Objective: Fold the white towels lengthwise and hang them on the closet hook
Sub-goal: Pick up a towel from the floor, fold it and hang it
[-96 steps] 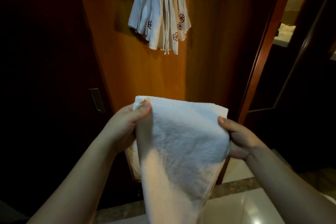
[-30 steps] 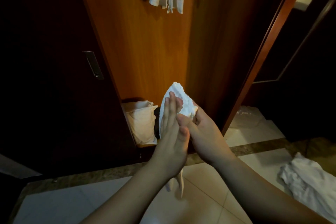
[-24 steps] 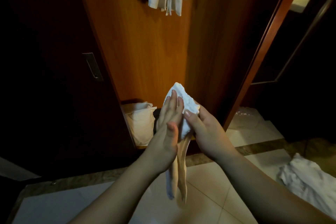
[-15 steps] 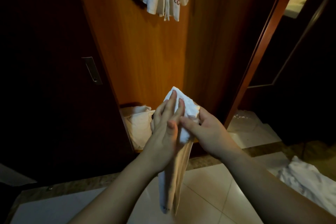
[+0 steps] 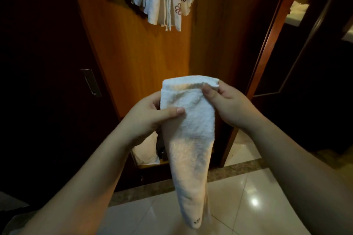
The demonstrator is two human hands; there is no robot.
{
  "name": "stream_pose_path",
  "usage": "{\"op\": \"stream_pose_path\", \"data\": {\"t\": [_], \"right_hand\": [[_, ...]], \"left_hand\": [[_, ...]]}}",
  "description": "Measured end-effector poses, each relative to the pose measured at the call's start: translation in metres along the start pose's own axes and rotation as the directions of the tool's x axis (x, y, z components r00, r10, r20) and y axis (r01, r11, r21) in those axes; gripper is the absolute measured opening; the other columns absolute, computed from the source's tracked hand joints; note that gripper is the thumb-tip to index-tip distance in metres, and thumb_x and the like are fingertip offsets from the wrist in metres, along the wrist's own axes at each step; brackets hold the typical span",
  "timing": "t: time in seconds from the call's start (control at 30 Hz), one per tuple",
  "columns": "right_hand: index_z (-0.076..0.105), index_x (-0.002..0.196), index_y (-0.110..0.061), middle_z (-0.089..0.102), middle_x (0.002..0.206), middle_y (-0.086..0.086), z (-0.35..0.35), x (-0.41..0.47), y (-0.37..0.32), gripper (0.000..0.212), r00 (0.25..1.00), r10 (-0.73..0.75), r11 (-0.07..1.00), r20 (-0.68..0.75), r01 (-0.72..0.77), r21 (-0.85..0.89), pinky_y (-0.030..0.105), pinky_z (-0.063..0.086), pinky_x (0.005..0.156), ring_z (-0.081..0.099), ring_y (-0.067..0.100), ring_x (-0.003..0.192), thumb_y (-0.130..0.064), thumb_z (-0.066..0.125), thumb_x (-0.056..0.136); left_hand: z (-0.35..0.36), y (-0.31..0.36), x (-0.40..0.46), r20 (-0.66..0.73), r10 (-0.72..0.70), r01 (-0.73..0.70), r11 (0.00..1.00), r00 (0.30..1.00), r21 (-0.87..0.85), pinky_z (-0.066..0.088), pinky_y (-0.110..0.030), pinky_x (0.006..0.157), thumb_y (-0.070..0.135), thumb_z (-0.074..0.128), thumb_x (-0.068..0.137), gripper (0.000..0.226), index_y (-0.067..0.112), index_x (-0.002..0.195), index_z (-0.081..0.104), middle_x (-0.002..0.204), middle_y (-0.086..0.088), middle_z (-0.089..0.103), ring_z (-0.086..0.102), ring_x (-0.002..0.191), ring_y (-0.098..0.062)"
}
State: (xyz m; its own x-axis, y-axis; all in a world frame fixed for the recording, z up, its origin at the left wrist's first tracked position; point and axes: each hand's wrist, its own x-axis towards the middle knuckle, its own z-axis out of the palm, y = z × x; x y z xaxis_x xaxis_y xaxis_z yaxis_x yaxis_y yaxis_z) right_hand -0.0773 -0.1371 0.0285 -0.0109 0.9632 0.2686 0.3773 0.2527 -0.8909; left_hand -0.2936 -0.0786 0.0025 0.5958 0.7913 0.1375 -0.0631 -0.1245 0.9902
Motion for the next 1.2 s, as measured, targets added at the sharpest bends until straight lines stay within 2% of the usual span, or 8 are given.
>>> {"op": "stream_pose_path", "data": {"t": [0.23,0.43,0.57,0.67,0.8,1.0,1.1,1.2], "right_hand": [[0.058,0.106,-0.045,0.068,0.098,-0.032,-0.011,0.021,-0.017,0.019,0.99,-0.129,0.991,0.062,0.131,-0.036,0.01,0.051,0.072,0.067,-0.007,0.091,-0.056,0.045,0.097],[0.067,0.104,-0.049,0.075,0.107,-0.007,-0.02,0.046,-0.022,0.027,0.992,-0.127,0.99,0.025,0.125,0.062,0.04,0.057,0.089,0.072,0.014,0.099,-0.065,0.049,0.092],[0.073,0.113,-0.035,0.073,0.118,0.006,-0.025,0.073,-0.009,0.052,0.998,0.011,0.922,0.069,-0.037,0.385,0.045,0.057,0.094,0.069,0.028,0.112,-0.075,0.058,0.083],[0.063,0.134,-0.031,0.066,0.133,0.009,-0.023,0.084,0.028,0.069,0.958,0.23,0.709,0.173,-0.287,0.644,0.057,0.043,0.109,0.061,0.031,0.125,-0.078,0.045,0.087],[0.076,0.116,-0.017,0.071,0.12,0.015,0.014,0.054,0.09,0.061,0.817,0.326,0.569,0.476,-0.571,0.591,0.043,0.058,0.086,0.07,0.03,0.109,-0.065,0.074,0.077],[0.069,0.128,-0.029,0.063,0.138,0.009,0.047,0.018,0.101,0.077,0.795,0.296,0.466,0.529,-0.603,0.647,0.046,0.05,0.1,0.06,0.027,0.127,-0.082,0.055,0.074],[0.08,0.107,-0.02,0.074,0.117,0.007,0.045,0.004,0.096,0.073,0.793,0.243,0.497,0.559,-0.597,0.63,0.037,0.059,0.086,0.07,0.022,0.11,-0.057,0.095,0.046],[0.072,0.11,-0.011,0.077,0.105,0.008,0.041,-0.001,0.086,0.078,0.753,0.31,0.573,0.581,-0.635,0.518,0.034,0.061,0.078,0.074,0.021,0.098,-0.033,0.102,0.041]], "left_hand": [[0.015,-0.01,0.006,0.041,-0.038,0.046,0.973,0.998,-0.225,0.057,-0.03,0.083,0.04,0.091,0.062,0.071,0.022,0.125,0.064,0.121,-0.004,0.072,0.068,0.111,-0.023],[0.015,-0.028,0.012,0.064,-0.126,0.129,0.991,0.99,-0.042,0.055,-0.018,0.079,0.039,0.082,0.062,0.036,0.037,0.098,0.079,0.113,0.008,0.075,0.069,0.108,-0.01],[0.015,-0.021,0.023,0.017,-0.08,0.081,0.991,0.997,-0.111,0.056,-0.022,0.081,0.039,0.083,0.07,0.036,0.029,0.105,0.079,0.116,-0.001,0.074,0.07,0.108,-0.02],[0.014,-0.005,0.035,0.008,-0.107,0.107,0.974,0.994,-0.199,0.058,-0.033,0.083,0.035,0.083,0.075,0.039,0.019,0.11,0.077,0.119,-0.009,0.072,0.069,0.11,-0.029],[0.008,0.024,0.052,-0.11,-0.216,0.183,0.95,0.97,-0.255,0.061,-0.043,0.077,0.028,0.08,0.077,0.043,0.009,0.113,0.069,0.108,-0.013,0.075,0.073,0.099,-0.033],[-0.006,0.043,0.069,-0.339,-0.312,0.221,0.934,0.888,-0.281,0.056,-0.043,0.083,0.026,0.075,0.086,0.027,0.012,0.107,0.065,0.084,-0.005,0.078,0.075,0.086,-0.026],[-0.014,0.043,0.074,-0.384,-0.336,0.241,0.931,0.86,-0.275,0.056,-0.044,0.086,0.028,0.079,0.083,0.033,0.014,0.109,0.064,0.086,-0.004,0.078,0.072,0.093,-0.028],[-0.019,0.045,0.082,-0.413,-0.356,0.267,0.928,0.838,-0.258,0.057,-0.041,0.078,0.026,0.079,0.083,0.028,0.016,0.1,0.059,0.088,-0.007,0.077,0.071,0.09,-0.026]]}}
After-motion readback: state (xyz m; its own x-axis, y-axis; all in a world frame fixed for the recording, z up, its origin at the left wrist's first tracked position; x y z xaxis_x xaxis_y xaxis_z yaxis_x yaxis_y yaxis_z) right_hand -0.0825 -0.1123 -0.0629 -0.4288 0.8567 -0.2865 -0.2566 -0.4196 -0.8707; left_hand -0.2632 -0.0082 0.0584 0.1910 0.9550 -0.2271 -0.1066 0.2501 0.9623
